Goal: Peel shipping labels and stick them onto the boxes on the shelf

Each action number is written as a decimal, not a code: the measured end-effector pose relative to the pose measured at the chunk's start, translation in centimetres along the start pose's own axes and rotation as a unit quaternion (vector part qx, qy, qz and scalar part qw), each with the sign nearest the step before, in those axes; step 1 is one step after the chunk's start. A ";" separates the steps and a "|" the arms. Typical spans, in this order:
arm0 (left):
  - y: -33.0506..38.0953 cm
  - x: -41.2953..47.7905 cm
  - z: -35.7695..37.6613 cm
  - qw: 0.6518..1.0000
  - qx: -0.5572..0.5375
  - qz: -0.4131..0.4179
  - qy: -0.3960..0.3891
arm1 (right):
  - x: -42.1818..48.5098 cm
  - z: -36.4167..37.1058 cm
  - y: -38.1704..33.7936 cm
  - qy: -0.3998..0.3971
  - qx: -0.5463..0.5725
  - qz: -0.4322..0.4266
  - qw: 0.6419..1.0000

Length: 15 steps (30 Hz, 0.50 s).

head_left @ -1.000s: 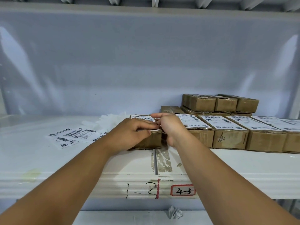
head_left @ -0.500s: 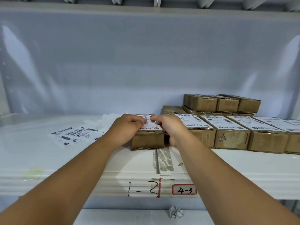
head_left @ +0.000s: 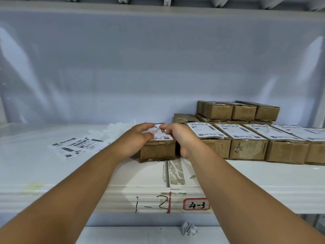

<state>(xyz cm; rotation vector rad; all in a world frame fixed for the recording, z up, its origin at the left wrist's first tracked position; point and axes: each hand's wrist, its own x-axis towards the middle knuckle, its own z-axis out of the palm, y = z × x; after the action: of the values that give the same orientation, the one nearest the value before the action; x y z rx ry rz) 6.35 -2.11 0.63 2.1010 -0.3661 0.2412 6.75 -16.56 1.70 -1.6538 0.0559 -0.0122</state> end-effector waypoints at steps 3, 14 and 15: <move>0.1 -0.2 -0.1 1.000 -0.021 0.014 -0.005 | 0.2 0.0 0.1 -0.012 0.020 0.004 1.000; -0.2 -0.3 -0.2 0.999 -0.036 0.019 0.029 | 0.1 0.0 0.1 0.014 0.049 -0.027 0.998; -0.2 -0.3 -0.1 0.999 -0.022 0.013 0.040 | 0.1 0.0 0.0 0.015 0.047 -0.030 0.998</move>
<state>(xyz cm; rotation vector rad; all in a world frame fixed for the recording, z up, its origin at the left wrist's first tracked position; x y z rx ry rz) 6.11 -1.87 0.47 2.0373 -0.3484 0.3299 6.80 -16.60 1.66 -1.5602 0.0276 -0.0831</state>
